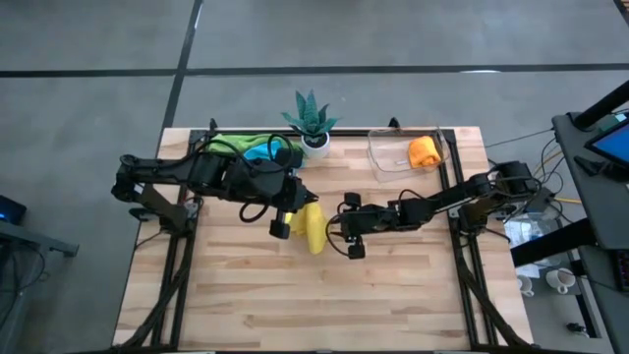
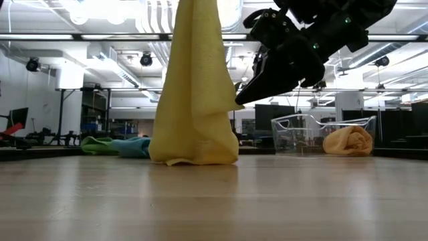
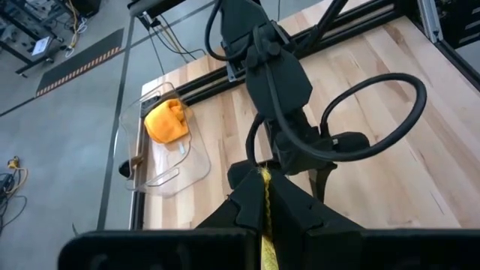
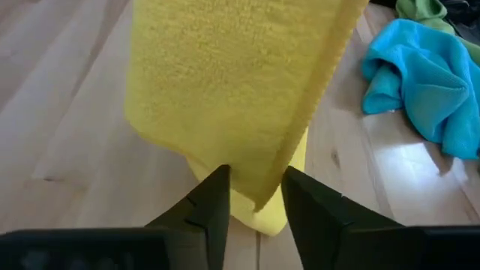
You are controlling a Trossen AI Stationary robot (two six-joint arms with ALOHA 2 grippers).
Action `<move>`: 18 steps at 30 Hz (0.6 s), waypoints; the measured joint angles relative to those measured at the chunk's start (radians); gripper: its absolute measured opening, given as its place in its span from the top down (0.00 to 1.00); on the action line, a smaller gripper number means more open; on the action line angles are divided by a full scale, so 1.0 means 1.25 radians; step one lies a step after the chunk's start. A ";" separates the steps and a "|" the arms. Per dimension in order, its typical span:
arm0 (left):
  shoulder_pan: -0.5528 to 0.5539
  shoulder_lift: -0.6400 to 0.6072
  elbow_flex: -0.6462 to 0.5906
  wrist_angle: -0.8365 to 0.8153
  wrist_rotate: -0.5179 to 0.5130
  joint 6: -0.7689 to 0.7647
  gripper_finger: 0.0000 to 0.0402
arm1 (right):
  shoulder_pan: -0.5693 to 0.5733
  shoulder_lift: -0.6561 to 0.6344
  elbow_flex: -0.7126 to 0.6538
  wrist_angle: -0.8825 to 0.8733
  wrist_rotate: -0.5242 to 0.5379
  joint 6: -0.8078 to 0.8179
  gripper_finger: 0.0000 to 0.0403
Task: Roll microfiber towels into tight, uniform cylinder then place into a basket
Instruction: Fold the yellow microfiber cloth
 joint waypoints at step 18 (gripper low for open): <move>0.000 0.000 0.000 -0.017 -0.078 0.000 1.00 | 0.002 -0.069 -0.001 -0.145 0.000 -0.006 0.98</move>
